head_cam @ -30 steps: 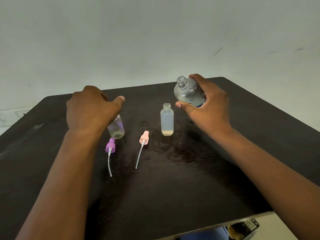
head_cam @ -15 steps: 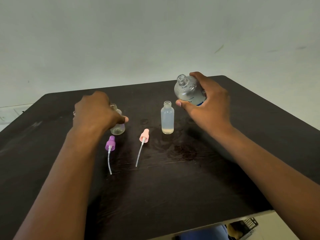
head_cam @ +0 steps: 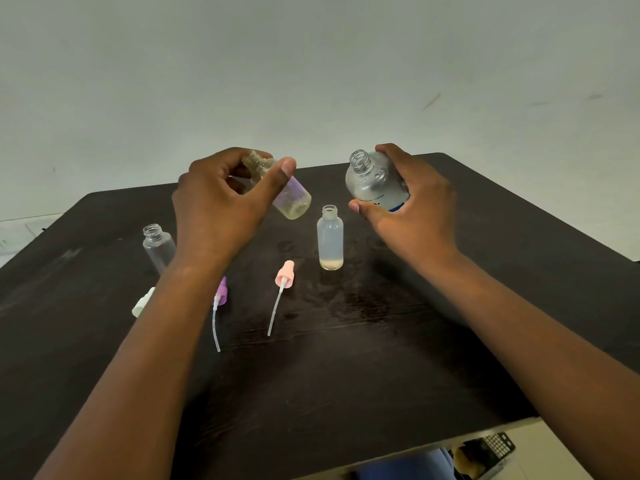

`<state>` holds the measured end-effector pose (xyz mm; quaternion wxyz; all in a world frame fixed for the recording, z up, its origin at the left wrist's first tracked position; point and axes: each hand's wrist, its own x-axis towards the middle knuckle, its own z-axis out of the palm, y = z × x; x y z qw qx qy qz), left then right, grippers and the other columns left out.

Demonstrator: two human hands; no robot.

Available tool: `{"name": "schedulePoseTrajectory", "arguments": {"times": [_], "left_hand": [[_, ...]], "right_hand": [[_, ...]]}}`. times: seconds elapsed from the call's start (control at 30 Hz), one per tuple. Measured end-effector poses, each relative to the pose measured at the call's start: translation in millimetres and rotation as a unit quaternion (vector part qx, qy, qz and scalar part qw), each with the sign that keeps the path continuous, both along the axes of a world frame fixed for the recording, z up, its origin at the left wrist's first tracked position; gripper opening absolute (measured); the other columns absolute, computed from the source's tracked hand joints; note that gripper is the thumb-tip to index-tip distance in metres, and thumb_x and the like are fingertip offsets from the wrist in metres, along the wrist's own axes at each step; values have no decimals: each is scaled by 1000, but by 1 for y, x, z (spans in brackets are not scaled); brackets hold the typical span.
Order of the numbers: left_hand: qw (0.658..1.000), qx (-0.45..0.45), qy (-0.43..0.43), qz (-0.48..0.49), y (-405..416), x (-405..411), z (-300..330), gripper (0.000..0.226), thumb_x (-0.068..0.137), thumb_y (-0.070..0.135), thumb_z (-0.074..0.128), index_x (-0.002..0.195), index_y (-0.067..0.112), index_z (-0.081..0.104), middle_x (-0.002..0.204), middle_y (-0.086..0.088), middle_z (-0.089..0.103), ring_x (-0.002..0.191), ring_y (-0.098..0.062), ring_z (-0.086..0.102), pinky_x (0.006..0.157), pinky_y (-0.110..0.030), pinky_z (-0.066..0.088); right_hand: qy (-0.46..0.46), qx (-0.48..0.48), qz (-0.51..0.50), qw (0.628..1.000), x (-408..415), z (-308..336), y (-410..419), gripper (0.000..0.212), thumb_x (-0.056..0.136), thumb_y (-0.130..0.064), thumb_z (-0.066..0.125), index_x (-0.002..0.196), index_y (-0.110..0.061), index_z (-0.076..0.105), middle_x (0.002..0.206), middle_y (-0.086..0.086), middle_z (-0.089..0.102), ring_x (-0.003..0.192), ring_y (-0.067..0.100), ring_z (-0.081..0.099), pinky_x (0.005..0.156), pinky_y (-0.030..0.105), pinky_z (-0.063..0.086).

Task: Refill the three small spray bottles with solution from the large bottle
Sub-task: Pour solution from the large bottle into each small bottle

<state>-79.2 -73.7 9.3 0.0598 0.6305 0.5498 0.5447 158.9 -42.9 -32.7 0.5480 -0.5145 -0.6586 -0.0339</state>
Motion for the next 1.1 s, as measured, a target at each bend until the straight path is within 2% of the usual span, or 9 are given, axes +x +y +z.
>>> {"name": "schedulePoseTrajectory", "arguments": {"times": [0.1, 0.23, 0.3, 0.4, 0.47, 0.57, 0.77, 0.87, 1.1], "left_hand": [[999, -8, 15, -39, 4, 5, -6, 48, 94, 71, 62, 117, 31, 76, 100, 16, 76, 83, 0, 69, 74, -18, 48], [992, -22, -37, -119, 6, 7, -10, 56, 91, 70, 66, 123, 24, 72, 115, 14, 74, 95, -18, 76, 85, -45, 64], [988, -18, -75, -136, 3, 10, -8, 52, 85, 62, 79, 114, 19, 74, 105, 10, 77, 87, -19, 76, 81, -40, 65], [980, 0, -126, -151, -1, 15, -8, 45, 71, 47, 92, 97, 14, 74, 85, 11, 78, 70, -5, 69, 66, -18, 56], [975, -4, -145, -168, -2, 16, -9, 50, 67, 42, 94, 98, 10, 73, 81, 14, 78, 68, 2, 69, 66, -14, 53], [971, -12, -151, -186, -1, 16, -10, 56, 64, 42, 93, 102, 7, 72, 86, 9, 79, 73, 0, 73, 69, -17, 57], [954, -37, -166, -249, 1, 18, -15, 39, 64, 34, 93, 93, 17, 75, 91, 2, 83, 86, -13, 79, 80, -28, 64], [937, -73, -181, -289, 0, 22, -18, 43, 68, 28, 91, 103, 7, 77, 98, -8, 82, 92, -23, 78, 86, -37, 65], [930, -115, -142, -318, -1, 28, -25, 42, 73, 24, 91, 108, 4, 79, 101, -14, 81, 93, -24, 76, 85, -36, 65]], "right_hand": [[1, 1, 0, 1000, 0, 0, 0, 80, 68, -44, 95, 139, -22, 65, 123, -2, 73, 108, 20, 69, 95, 46, 58], [-2, 4, 0, 1000, 0, -1, 0, 80, 68, -44, 95, 139, -23, 65, 122, -2, 73, 108, 21, 69, 94, 48, 58], [-3, 6, 0, 1000, 0, -2, 0, 80, 68, -44, 95, 139, -23, 65, 122, -2, 73, 107, 21, 69, 94, 48, 58], [-4, 7, 2, 1000, 0, -2, 1, 80, 69, -45, 95, 139, -24, 64, 122, -3, 73, 108, 21, 69, 93, 48, 58], [-5, 10, 1, 1000, 1, -2, 1, 80, 69, -45, 95, 139, -24, 64, 122, -3, 73, 108, 22, 69, 93, 48, 58], [-8, 12, -1, 1000, 1, -2, 2, 80, 69, -44, 95, 139, -23, 64, 122, -1, 73, 108, 22, 69, 93, 49, 58], [-9, 21, 4, 1000, 2, -2, 2, 79, 68, -45, 94, 138, -23, 64, 122, -2, 73, 108, 23, 69, 94, 51, 57], [-15, 24, 7, 1000, 3, -2, 2, 79, 69, -44, 95, 138, -23, 64, 123, -2, 73, 109, 22, 68, 95, 51, 57], [-45, 51, 12, 998, 7, -2, 3, 79, 70, -45, 93, 139, -18, 65, 124, 1, 73, 112, 27, 68, 93, 54, 57]]}}
